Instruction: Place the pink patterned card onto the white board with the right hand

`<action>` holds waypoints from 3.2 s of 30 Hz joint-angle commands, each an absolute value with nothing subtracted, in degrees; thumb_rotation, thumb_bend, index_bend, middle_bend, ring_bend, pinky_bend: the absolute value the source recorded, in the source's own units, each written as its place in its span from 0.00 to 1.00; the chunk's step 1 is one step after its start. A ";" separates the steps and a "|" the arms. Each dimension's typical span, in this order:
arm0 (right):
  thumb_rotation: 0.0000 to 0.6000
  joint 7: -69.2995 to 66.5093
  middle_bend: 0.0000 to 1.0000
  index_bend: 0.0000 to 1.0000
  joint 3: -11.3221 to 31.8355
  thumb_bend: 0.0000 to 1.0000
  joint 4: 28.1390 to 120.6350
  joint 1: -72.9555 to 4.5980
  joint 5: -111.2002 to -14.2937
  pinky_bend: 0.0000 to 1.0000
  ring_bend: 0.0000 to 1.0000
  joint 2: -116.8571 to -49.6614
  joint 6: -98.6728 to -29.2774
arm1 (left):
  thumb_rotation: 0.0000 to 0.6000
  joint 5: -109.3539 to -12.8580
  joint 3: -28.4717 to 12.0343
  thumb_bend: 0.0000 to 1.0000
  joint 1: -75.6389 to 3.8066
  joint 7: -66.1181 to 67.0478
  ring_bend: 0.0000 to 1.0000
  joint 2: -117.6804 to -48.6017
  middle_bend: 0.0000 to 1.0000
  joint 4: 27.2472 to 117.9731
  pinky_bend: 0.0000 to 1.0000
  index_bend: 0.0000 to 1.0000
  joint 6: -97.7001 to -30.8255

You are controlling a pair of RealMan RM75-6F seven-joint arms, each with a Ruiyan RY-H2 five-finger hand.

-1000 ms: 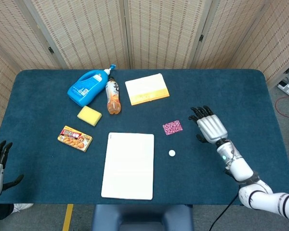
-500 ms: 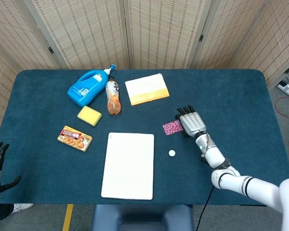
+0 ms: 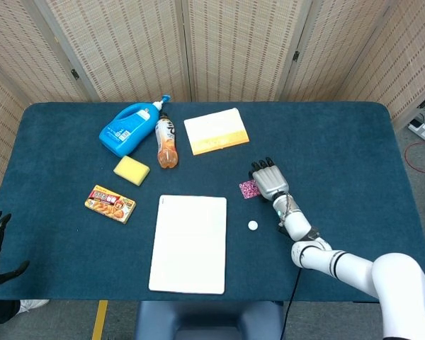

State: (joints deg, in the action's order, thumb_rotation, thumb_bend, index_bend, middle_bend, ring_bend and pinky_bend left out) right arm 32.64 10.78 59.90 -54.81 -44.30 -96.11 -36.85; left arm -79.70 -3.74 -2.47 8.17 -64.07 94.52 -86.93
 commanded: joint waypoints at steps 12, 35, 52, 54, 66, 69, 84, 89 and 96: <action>1.00 35.91 0.14 0.28 9.01 0.33 58.20 -57.80 -41.03 0.00 0.10 -98.57 -37.19 | 1.00 -79.40 -4.01 0.21 -2.55 7.77 0.05 -64.35 0.05 93.88 0.00 0.06 -86.53; 1.00 35.90 0.14 0.28 7.71 0.31 56.17 -58.04 -39.97 0.00 0.10 -99.36 -37.69 | 1.00 -79.28 -4.10 0.21 -2.65 8.10 0.05 -64.13 0.05 94.23 0.00 0.06 -86.03; 1.00 36.47 0.15 0.30 7.32 0.30 54.33 -58.40 -38.95 0.00 0.10 -100.25 -37.46 | 1.00 -79.04 -4.13 0.21 -2.79 9.04 0.05 -64.02 0.05 94.90 0.00 0.06 -85.78; 1.00 36.37 0.15 0.33 7.34 0.30 54.11 -58.35 -39.17 0.00 0.10 -100.42 -37.69 | 1.00 -79.01 -4.13 0.21 -2.80 9.07 0.05 -64.03 0.05 94.94 0.00 0.06 -85.74; 1.00 35.19 0.17 0.37 7.90 0.30 58.33 -57.78 -41.49 0.00 0.10 -97.90 -39.05 | 1.00 -78.79 -4.10 0.21 -2.80 9.61 0.05 -63.68 0.05 95.69 0.00 0.06 -85.62; 1.00 35.15 0.17 0.37 8.08 0.30 62.38 -57.81 -42.70 0.00 0.10 -95.72 -40.03 | 1.00 -78.97 -4.12 0.21 -2.82 9.87 0.05 -63.46 0.05 95.92 0.00 0.06 -85.77; 1.00 38.13 0.17 0.37 6.79 0.31 81.71 -60.39 -46.61 0.00 0.09 -91.98 -42.88 | 1.00 -79.38 -3.99 0.21 -2.26 9.88 0.05 -62.67 0.05 96.77 0.00 0.06 -86.83; 1.00 40.80 0.17 0.37 6.05 0.30 83.73 -62.45 -45.98 0.00 0.09 -93.32 -43.40 | 1.00 -79.31 -3.87 0.21 -1.90 9.49 0.05 -62.56 0.05 96.65 0.00 0.06 -87.11; 1.00 43.67 0.17 0.32 4.87 0.30 83.90 -64.71 -44.49 0.00 0.08 -95.24 -43.96 | 1.00 -79.13 -3.76 0.21 -1.80 8.98 0.05 -62.92 0.05 96.04 0.00 0.06 -86.85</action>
